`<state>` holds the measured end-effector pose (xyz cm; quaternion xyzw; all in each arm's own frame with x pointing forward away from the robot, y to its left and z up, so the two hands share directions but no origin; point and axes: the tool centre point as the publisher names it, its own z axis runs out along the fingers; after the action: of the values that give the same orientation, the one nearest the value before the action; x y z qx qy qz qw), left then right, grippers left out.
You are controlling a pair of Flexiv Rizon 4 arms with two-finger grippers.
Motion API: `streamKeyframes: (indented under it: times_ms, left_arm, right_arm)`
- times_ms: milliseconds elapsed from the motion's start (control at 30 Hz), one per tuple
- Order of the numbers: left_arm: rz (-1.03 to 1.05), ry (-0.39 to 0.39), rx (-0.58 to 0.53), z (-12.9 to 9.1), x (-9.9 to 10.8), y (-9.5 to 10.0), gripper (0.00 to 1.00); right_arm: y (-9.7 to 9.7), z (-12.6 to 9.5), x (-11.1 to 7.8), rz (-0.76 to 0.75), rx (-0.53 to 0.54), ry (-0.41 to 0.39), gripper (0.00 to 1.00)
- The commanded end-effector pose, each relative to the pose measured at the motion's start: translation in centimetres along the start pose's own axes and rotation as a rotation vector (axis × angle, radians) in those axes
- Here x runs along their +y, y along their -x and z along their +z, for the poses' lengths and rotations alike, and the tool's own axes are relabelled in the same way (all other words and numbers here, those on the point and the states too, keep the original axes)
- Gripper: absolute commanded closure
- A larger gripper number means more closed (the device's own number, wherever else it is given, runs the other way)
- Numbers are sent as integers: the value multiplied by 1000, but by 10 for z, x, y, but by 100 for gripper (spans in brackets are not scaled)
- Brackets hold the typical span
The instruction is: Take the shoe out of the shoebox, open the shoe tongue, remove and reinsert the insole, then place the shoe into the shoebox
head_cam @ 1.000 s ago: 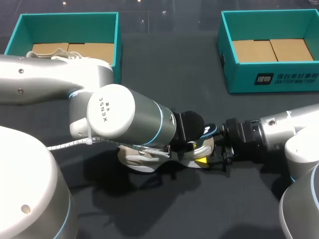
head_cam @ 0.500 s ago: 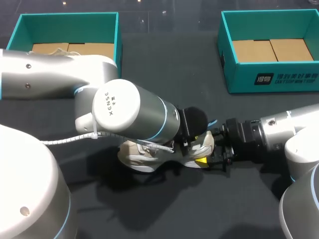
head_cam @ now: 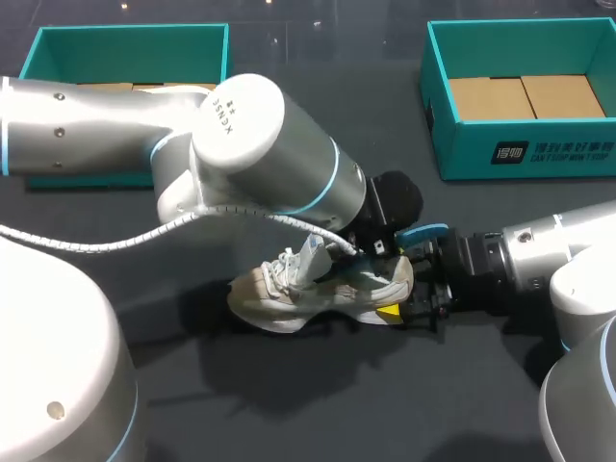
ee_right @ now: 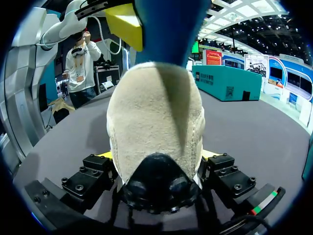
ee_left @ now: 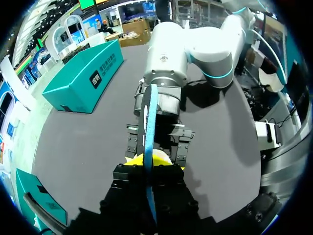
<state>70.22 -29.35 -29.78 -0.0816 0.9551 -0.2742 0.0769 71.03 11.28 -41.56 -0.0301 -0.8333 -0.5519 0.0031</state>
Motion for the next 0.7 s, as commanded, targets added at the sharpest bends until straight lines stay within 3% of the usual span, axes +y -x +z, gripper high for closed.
streamKeyframes:
  times_ms: [33,433,567,700]
  left_arm:
    - [-24,19,47,-19,-13,-1,100]
    - [-77,-45,191,-72,-48,-7,100]
    - [-54,-104,231,-101,-71,-7,100]
    - [-54,-104,231,-101,-71,-7,100]
  right_arm:
    - [-1,2,-1,0,0,-3,100]
    - [-1,2,-1,0,0,-3,100]
    - [-1,2,-1,0,0,-3,100]
    - [-1,2,-1,0,0,-3,100]
